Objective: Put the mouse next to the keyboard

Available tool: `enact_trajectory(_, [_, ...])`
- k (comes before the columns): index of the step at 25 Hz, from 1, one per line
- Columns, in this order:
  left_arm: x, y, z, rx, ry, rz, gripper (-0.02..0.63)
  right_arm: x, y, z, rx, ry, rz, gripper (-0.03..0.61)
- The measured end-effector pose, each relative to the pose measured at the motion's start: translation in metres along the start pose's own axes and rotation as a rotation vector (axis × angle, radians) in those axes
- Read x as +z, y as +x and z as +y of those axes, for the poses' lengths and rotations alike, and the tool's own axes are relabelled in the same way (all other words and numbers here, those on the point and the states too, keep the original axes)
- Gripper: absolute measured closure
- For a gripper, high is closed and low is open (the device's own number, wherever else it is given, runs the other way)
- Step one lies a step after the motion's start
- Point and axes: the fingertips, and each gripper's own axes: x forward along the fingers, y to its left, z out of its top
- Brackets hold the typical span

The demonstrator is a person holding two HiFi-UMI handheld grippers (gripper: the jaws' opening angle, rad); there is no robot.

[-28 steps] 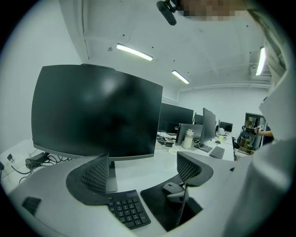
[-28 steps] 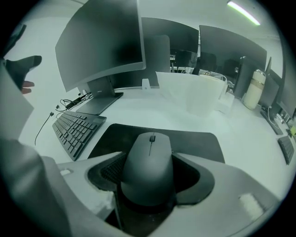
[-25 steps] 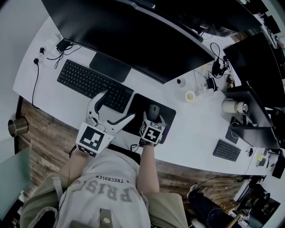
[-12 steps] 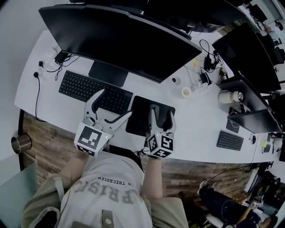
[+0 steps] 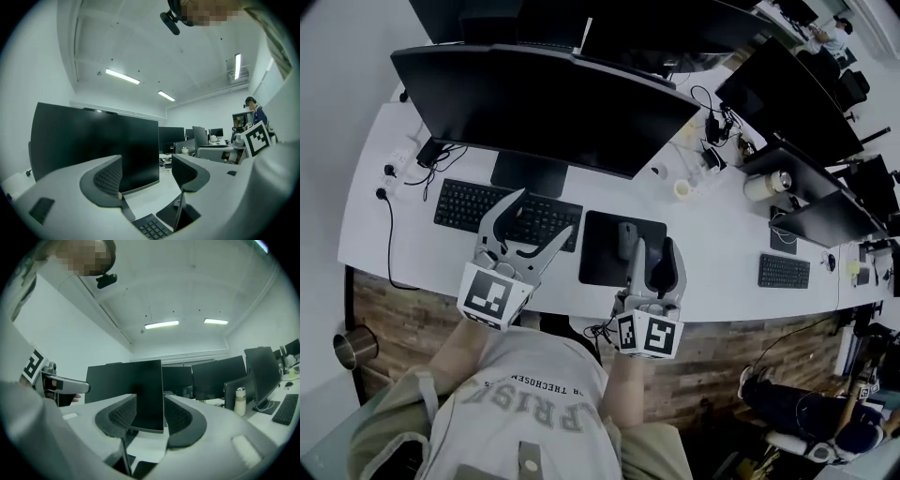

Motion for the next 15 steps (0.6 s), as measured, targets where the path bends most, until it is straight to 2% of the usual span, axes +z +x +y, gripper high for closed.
enact_trajectory(3, [0.013,-0.008,0.006,0.011,0.003,-0.042,0.356,0.015,-0.007,0.012,-0.004,-0.033,-0.022,0.397])
enact_trajectory(5, [0.021,-0.011,0.007,0.013,-0.002,-0.075,0.413,0.024,-0.011,0.018,-0.006,-0.055,-0.038,0.476])
enact_trajectory(8, [0.029,-0.016,0.008,0.016,-0.011,-0.113,0.504,0.035,-0.016,0.023,-0.007,-0.088,-0.058,0.48])
enact_trajectory(10, [0.033,-0.019,0.007,0.019,-0.01,-0.128,0.576,0.04,-0.019,0.023,-0.02,-0.107,-0.071,0.562])
enact_trajectory(12, [0.035,-0.021,0.005,0.015,-0.003,-0.136,0.601,0.045,-0.022,0.023,-0.023,-0.118,-0.08,0.565])
enact_trajectory(15, [0.038,-0.022,0.002,0.009,0.004,-0.147,0.603,0.052,-0.025,0.024,-0.018,-0.127,-0.097,0.577])
